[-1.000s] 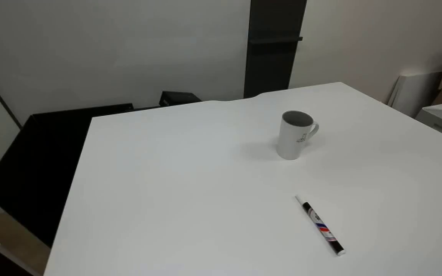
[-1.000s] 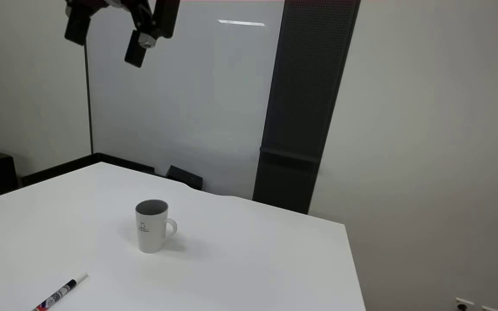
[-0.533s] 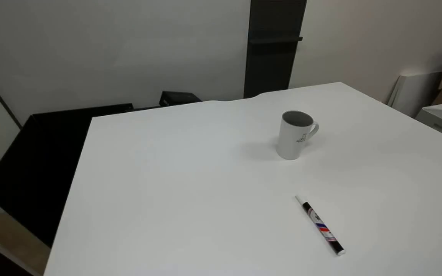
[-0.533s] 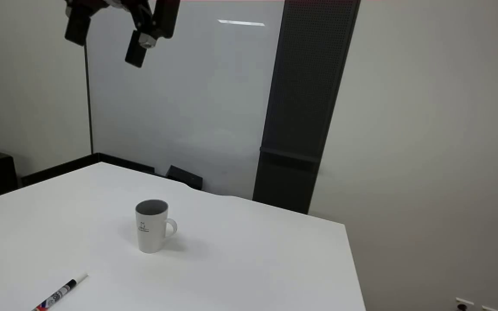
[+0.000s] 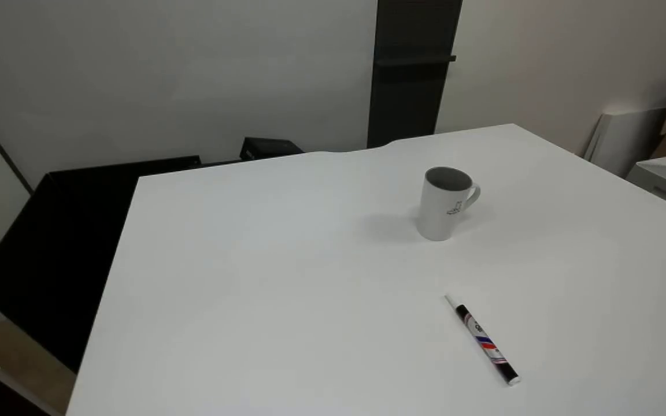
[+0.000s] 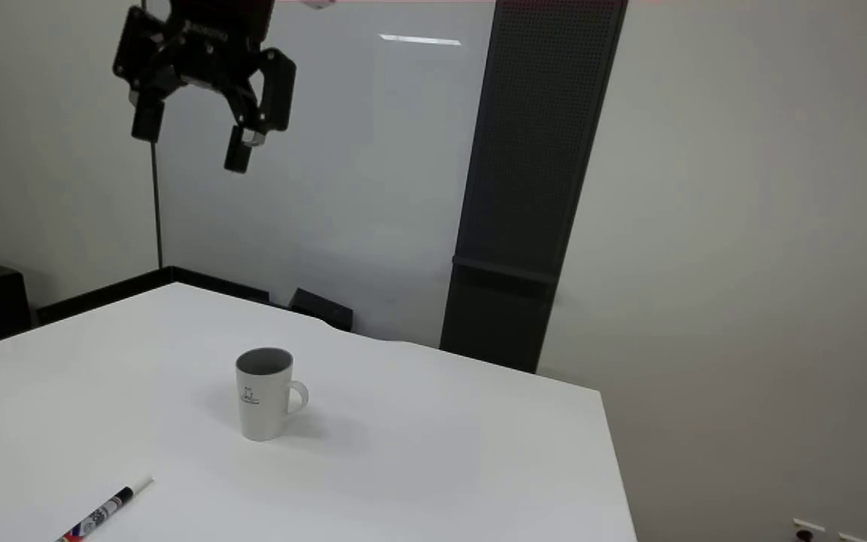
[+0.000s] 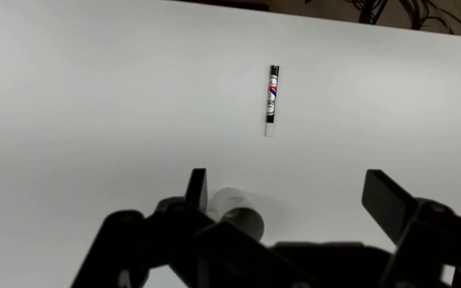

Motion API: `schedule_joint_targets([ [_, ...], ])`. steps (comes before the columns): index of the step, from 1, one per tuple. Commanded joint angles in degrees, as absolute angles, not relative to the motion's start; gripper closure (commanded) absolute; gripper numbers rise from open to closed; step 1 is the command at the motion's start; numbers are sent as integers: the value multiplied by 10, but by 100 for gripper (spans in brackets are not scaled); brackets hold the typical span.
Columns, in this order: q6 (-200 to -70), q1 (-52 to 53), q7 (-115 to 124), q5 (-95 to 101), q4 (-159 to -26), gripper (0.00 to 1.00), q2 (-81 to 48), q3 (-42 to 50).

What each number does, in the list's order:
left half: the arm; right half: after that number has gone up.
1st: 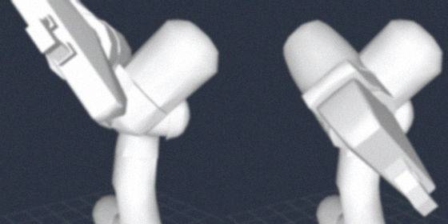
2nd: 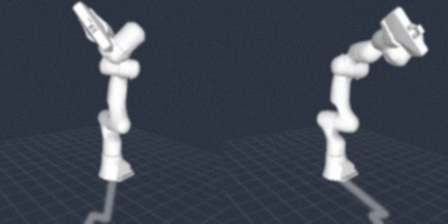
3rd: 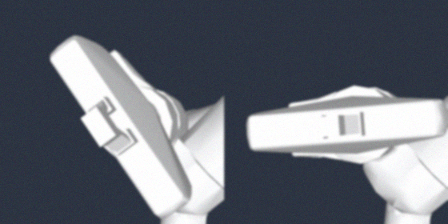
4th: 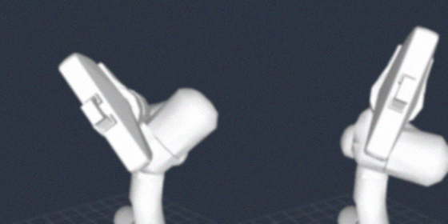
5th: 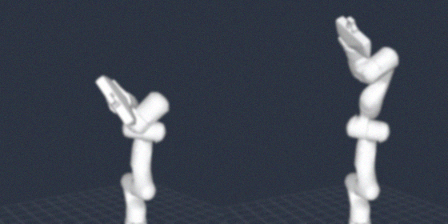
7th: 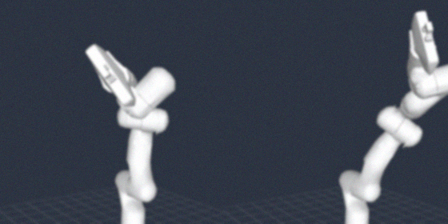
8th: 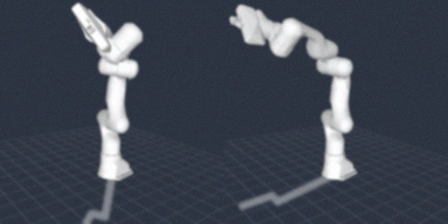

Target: Put the marker in the mug and then remove it and put it back on the table

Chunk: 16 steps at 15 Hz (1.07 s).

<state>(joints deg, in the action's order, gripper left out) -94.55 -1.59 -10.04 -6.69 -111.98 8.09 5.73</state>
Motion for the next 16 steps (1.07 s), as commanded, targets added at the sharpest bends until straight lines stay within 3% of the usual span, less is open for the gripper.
schedule_joint_targets([
  [1, -1014, -3, -102, -96, -1172, 0, 72, 32],
  [10, -1169, 21, -92, -150, -1320, 0, 100, -3],
  [16, -1149, 18, -102, -139, -1295, 0, 77, -1],
])
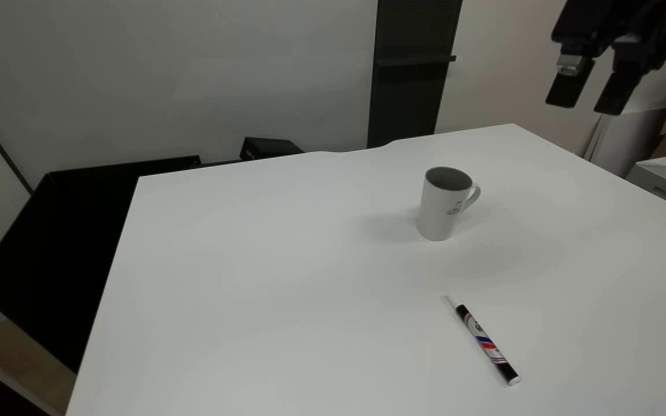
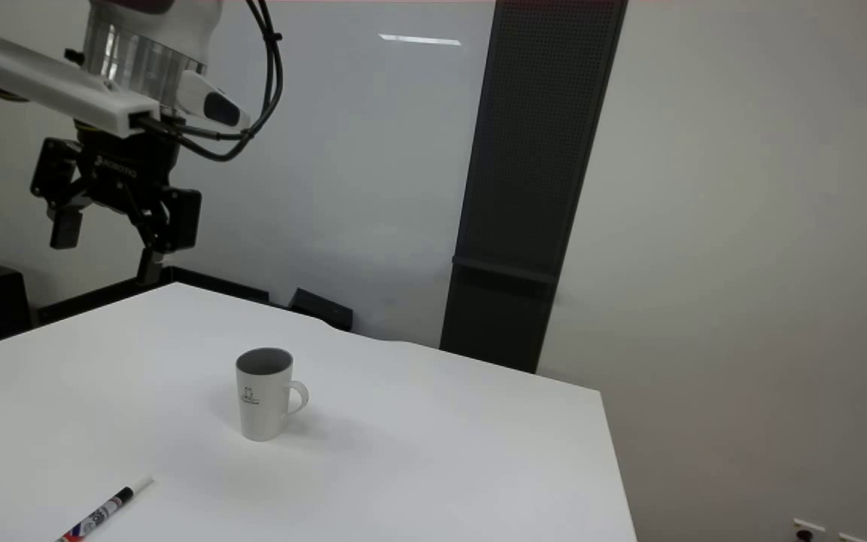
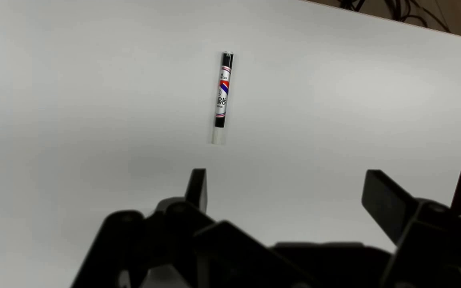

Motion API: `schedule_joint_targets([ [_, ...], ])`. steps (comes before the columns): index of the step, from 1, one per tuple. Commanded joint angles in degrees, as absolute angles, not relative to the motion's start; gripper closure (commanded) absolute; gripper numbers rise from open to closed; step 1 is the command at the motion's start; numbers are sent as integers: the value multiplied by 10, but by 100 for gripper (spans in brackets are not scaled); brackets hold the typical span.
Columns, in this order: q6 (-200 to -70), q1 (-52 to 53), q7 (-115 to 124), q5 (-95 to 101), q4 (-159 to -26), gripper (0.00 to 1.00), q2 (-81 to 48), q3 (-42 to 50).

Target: Put the marker in the mug and then remove it and put it back on the table

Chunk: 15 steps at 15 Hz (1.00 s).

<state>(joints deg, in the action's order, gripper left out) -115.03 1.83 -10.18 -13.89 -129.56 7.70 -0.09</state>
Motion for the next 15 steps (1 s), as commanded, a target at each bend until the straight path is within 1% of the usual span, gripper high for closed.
schedule_joint_targets([
  [1, -1149, 18, -102, -139, -1295, 0, 77, -1],
  [4, -1158, 19, -95, -134, -1302, 0, 78, -3],
  [8, -1195, 28, -78, -126, -1353, 0, 78, -18],
  [12, -1314, 43, -87, -146, -1434, 0, 80, -32],
  [15, -1388, 57, -98, -173, -1471, 0, 64, -36],
])
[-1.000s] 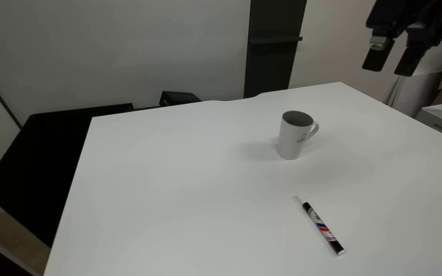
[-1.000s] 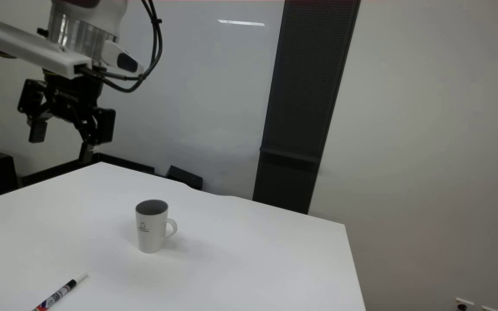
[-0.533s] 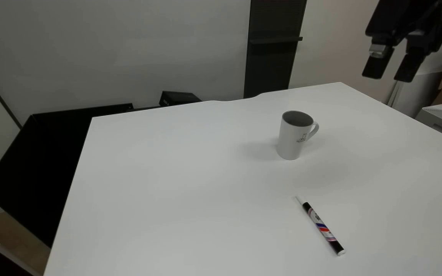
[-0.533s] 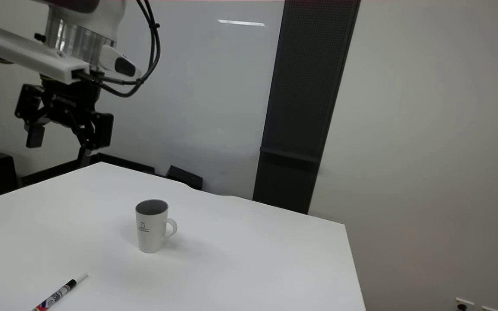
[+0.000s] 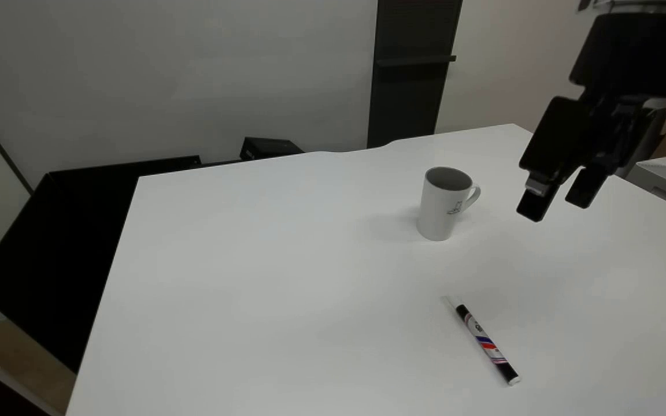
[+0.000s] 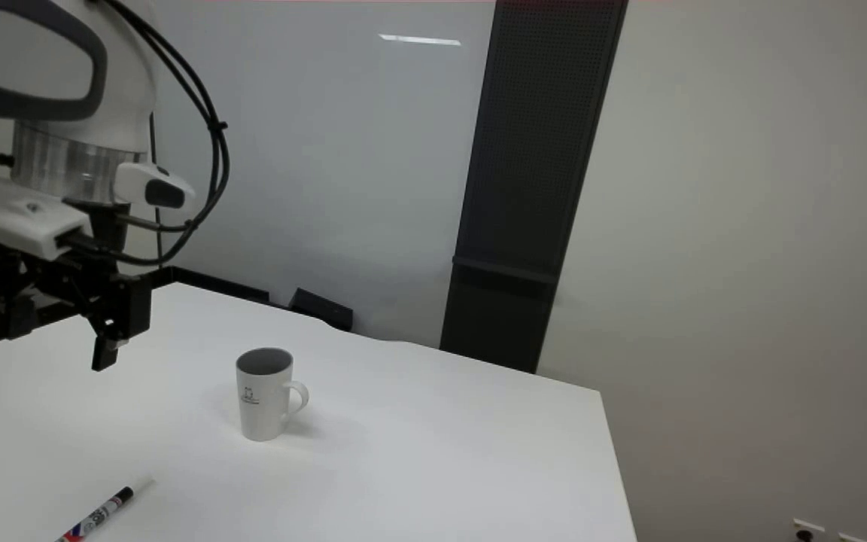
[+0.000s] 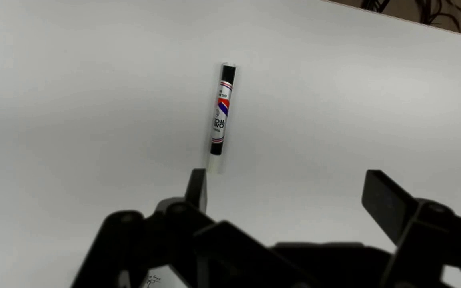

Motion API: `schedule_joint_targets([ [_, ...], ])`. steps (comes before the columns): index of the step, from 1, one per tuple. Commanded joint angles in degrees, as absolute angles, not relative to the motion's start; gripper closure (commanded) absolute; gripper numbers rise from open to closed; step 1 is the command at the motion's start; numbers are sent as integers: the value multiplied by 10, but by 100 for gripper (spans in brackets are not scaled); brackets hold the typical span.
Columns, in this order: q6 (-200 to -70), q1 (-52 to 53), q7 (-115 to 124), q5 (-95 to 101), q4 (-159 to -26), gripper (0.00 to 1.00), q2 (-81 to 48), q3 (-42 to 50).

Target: Put the marker in the mug and then remove it and put it back on the table

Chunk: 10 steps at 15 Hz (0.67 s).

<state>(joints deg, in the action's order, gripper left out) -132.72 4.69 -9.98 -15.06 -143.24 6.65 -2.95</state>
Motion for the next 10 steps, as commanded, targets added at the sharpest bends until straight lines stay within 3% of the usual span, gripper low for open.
schedule_joint_targets([
  [1, -1405, 61, -97, -177, -1479, 0, 57, -38],
  [10, -1425, 62, -99, -165, -1475, 0, -9, -41],
])
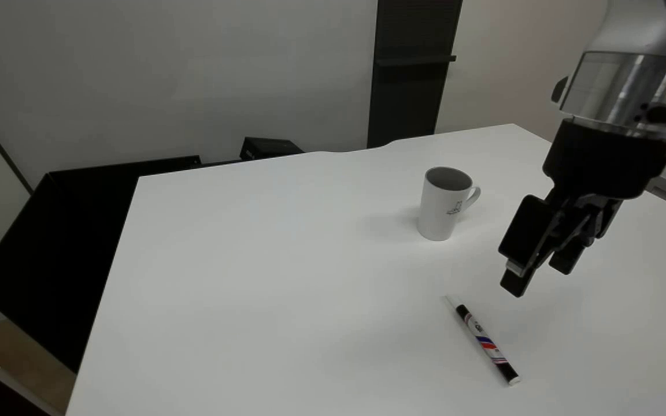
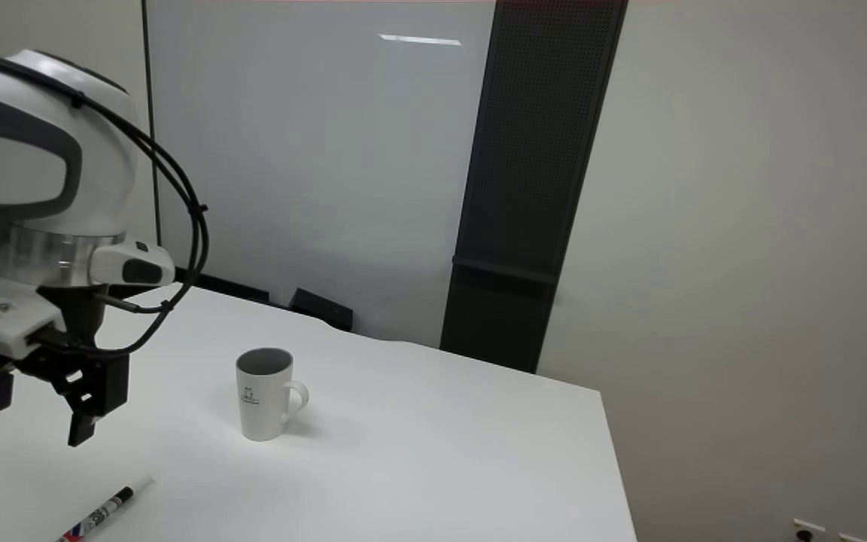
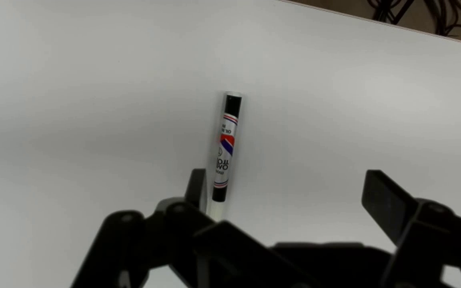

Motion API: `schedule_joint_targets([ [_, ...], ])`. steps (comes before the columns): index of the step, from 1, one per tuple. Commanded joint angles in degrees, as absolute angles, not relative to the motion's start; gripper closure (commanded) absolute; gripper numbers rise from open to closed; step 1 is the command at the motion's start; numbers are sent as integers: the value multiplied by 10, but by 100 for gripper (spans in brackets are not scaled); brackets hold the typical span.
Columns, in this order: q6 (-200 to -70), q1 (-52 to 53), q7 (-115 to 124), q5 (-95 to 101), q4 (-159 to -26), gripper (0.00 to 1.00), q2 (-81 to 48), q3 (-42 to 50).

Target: Put the marker in the mug and then remove it and put it back on the table

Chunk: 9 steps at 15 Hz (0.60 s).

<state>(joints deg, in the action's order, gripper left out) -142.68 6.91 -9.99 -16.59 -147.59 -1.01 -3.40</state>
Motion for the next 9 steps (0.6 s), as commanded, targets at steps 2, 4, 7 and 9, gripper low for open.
schedule_joint_targets([
  [2, -1430, 60, -99, -164, -1475, 0, -24, -42],
  [4, -1431, 59, -99, -164, -1475, 0, -28, -43],
  [7, -1431, 59, -99, -164, -1475, 0, -28, -43],
  [9, -1452, 61, -84, -149, -1483, 0, -29, -42],
])
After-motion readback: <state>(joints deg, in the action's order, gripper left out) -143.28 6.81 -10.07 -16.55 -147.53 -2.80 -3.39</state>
